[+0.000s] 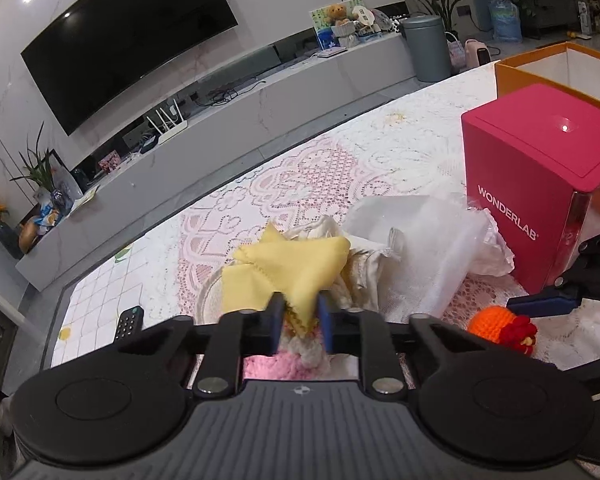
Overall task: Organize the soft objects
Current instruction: 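Move both tools back toward the crocheted basket and red flower ball, then grasp the yellow cloth with the left tool while the right tool grasps the red flower ball, then carry the yellow cloth and red flower ball over the shoebox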
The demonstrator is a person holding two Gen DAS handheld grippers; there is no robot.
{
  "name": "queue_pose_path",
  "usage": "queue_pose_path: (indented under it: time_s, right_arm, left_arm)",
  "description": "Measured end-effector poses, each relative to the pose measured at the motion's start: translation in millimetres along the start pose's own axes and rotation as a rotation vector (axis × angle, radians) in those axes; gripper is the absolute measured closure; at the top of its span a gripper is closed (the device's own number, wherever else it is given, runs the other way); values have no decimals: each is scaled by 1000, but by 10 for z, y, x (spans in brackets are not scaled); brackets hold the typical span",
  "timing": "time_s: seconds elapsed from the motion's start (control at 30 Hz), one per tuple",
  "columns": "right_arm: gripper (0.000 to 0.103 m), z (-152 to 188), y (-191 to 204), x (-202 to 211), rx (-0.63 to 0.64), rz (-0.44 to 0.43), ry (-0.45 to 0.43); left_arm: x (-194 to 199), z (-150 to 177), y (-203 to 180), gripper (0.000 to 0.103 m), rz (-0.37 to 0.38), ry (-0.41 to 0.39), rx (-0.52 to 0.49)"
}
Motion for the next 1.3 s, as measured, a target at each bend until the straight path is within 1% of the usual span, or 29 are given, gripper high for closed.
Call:
queue_pose_path:
  time_s: [0.03, 0.1, 0.23, 0.37, 0.47, 0.63, 0.77, 0.83, 0.93, 1.1, 1.3]
  right_arm:
    - [65, -2, -1, 1, -2, 0, 1]
    - [65, -1, -2, -2, -5, -2, 3]
    - [65, -9, -11, 1, -7, -3, 4]
    - [65, -16, -15, 52, -10, 0, -8]
    - [66, -36, -17, 134, -17, -9, -18]
    - [66, -78, -35, 346, -34, -30, -48]
    - [66, -116, -61, 557, -55, -57, -67]
    - [66, -133, -84, 695, -70, -73, -83]
    - [66, -171, -128, 932, -95, -102, -113]
    - [66, -205, -254, 1338, -137, -129, -164]
    - [66, -205, -494, 1827, -169, -119, -237]
  left_arm:
    - [5, 3, -5, 94, 0, -4, 2]
    - [31, 2, 4, 100, 2, -9, 16]
    - [143, -25, 53, 101, -16, -46, 58]
    - [318, -101, 86, 102, -41, -67, 59]
    - [469, -146, 105, 102, -44, -74, 84]
    - [808, -219, 150, 102, -76, -128, 121]
    - [1105, -284, 187, 102, -98, -158, 155]
    - [1278, -331, 175, 102, -126, -188, 153]
    - [1488, -417, 139, 102, -132, -217, 160]
    - [1805, -565, -9, 102, -125, -271, 169]
    - [2058, -779, -222, 102, -72, -337, 182]
Point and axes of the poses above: each gripper's, at about its wrist camera, not at the fingertips, and x roughly against the way its jaws point, y to its left, z to its underside, the point moved 3 cm from there along -x, roughly the way its jaws point, and after that the axes turned 14 degrees about -x, right-handed, at the moved point
